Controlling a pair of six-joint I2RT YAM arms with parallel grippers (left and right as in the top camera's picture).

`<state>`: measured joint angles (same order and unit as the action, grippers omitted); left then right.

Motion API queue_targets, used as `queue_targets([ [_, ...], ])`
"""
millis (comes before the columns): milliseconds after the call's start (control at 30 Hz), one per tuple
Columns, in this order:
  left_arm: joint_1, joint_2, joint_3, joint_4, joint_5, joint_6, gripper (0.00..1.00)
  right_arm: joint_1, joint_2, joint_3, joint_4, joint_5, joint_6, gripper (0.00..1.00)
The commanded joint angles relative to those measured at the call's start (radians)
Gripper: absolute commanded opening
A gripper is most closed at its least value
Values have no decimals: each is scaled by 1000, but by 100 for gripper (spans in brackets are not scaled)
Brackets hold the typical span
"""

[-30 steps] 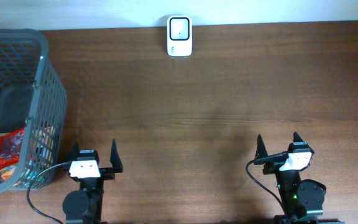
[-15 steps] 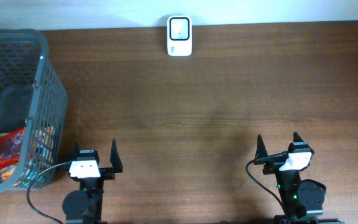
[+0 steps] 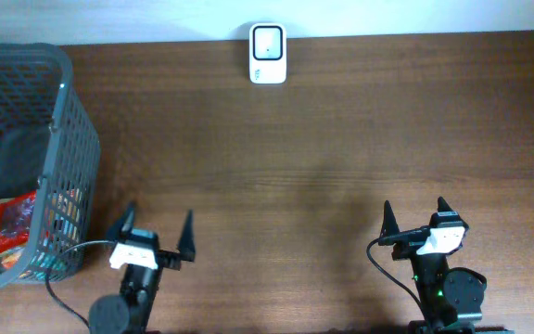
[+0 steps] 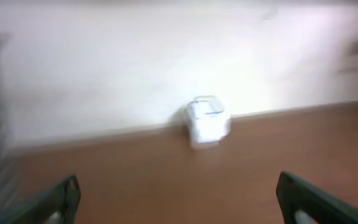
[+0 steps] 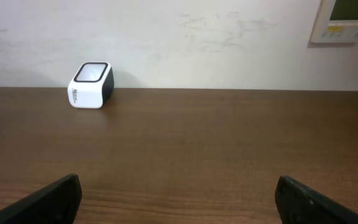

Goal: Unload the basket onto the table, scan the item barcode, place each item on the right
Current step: 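Reach the left gripper into the grey basket and grasp the red candy bag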

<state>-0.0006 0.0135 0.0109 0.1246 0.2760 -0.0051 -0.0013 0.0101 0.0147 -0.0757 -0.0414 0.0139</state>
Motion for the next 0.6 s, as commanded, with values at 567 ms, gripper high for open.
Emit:
queue_targets([
  [567,-3,282,790,-351,129,48,99,-6,-6,-9,-2,12,-7,98],
])
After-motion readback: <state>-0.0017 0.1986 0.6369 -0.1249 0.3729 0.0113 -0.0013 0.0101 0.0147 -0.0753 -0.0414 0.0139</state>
